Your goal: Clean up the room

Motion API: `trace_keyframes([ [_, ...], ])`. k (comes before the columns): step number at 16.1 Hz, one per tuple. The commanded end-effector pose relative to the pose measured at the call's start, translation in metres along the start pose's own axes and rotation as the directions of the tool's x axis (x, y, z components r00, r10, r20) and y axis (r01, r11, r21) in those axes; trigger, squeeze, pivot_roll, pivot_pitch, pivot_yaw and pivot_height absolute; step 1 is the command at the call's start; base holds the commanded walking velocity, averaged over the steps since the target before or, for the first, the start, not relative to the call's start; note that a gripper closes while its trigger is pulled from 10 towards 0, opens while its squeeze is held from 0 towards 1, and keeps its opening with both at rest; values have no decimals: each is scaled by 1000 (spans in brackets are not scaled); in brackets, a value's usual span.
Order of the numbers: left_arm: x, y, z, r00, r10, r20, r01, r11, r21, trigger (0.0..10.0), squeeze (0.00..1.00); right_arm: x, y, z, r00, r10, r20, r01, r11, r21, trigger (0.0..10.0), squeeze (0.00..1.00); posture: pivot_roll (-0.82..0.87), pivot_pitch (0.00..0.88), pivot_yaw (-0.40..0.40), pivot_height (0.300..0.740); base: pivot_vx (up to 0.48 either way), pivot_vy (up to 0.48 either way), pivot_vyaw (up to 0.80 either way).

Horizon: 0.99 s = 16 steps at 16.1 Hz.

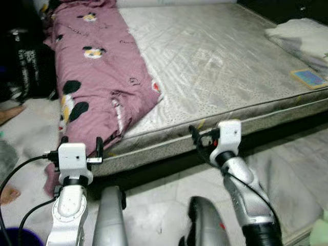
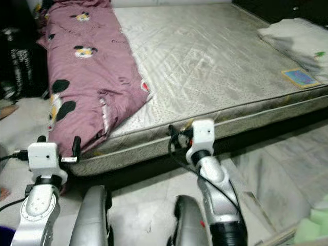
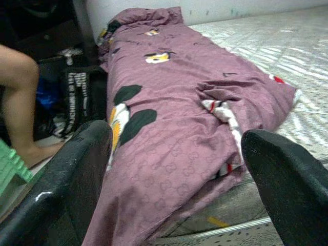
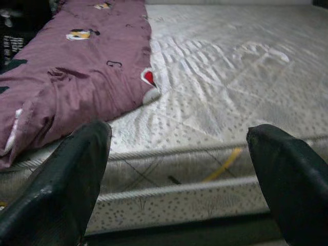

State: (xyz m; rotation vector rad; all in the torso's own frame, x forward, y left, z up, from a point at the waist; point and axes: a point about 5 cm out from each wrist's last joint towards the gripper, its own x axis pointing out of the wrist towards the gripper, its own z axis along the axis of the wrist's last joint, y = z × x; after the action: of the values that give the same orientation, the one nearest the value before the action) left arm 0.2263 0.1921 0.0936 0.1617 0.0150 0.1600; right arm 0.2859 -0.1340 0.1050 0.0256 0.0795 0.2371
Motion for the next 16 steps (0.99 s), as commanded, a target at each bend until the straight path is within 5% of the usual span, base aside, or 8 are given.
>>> trace_keyframes([
  [1,0,1,1,1000,-3,-4,3,1000,3,10000,0,2,5,2,1000,22,8,-22,1000,-7,10000,0,45,64,-62,564,0,0,763],
  [6,0,-1,2,1000,-15,-5,15,1000,-1,10000,0,3,6,0,1000,28,0,-28,1000,2,10000,0,46,64,-61,564,0,0,639],
  [16,1,-5,2,999,-48,-10,48,999,-20,10000,0,4,7,-2,999,47,2,-47,999,-17,10000,0,47,56,-60,564,0,0,233],
])
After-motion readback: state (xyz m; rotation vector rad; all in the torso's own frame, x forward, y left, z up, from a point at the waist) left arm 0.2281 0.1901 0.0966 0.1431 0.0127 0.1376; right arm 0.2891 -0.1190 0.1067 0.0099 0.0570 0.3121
